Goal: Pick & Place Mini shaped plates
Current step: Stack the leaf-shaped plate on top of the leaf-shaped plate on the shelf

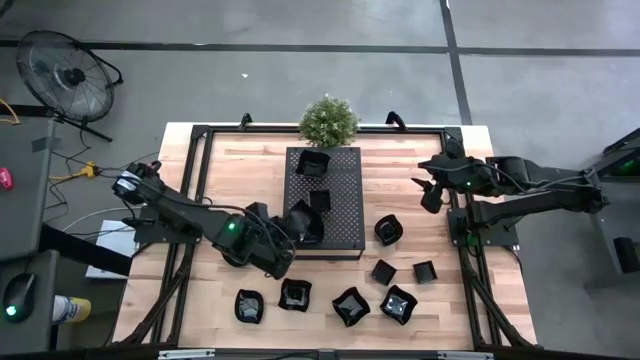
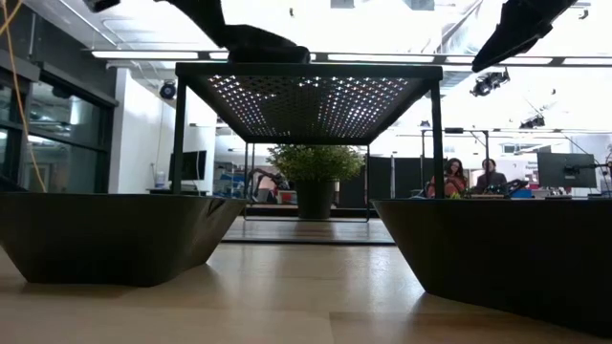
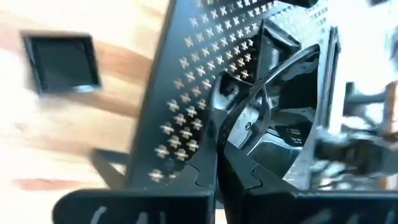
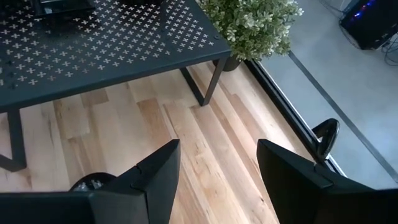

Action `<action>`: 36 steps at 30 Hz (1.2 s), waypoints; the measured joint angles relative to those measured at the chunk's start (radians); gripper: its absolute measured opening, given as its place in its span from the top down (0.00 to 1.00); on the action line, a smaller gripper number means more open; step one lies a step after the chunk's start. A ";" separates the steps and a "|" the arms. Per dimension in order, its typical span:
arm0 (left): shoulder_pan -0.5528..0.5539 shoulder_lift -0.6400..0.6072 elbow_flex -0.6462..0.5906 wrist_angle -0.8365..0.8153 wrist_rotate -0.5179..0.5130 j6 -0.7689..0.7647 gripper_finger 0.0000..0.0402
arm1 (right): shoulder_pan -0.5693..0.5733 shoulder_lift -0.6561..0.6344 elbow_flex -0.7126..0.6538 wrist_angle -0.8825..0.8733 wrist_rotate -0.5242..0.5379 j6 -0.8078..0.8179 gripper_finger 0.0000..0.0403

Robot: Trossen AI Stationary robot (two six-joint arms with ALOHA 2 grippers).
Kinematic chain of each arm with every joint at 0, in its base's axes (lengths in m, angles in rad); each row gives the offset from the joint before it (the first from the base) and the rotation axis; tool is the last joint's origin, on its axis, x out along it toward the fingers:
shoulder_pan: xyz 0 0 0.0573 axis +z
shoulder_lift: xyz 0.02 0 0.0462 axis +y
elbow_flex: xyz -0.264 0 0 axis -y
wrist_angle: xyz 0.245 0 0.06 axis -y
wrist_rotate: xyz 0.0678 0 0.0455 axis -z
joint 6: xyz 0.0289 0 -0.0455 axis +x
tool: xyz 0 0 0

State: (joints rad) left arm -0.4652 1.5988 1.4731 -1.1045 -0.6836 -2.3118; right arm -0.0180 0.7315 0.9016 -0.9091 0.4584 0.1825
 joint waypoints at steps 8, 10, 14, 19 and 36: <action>0.032 -0.111 0.000 0.002 0.050 0.411 1.00 | 0.000 0.000 0.000 -0.007 -0.032 0.000 0.48; 0.072 -0.157 0.000 -0.007 0.129 0.559 1.00 | 0.000 0.000 0.000 -0.007 -0.032 0.000 0.48; 0.219 -0.234 0.000 0.009 0.363 0.939 1.00 | 0.000 0.000 0.000 -0.007 -0.032 -0.007 0.48; 0.450 -0.256 0.000 0.107 0.744 1.427 1.00 | 0.000 0.000 0.000 -0.006 -0.032 -0.008 0.48; 0.715 -0.076 0.000 0.015 1.152 2.183 1.00 | 0.000 0.000 0.000 -0.006 -0.036 0.005 0.48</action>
State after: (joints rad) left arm 0.2497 1.5231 1.4729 -1.0898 0.4685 -0.1287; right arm -0.0180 0.7319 0.9016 -0.9154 0.4225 0.1878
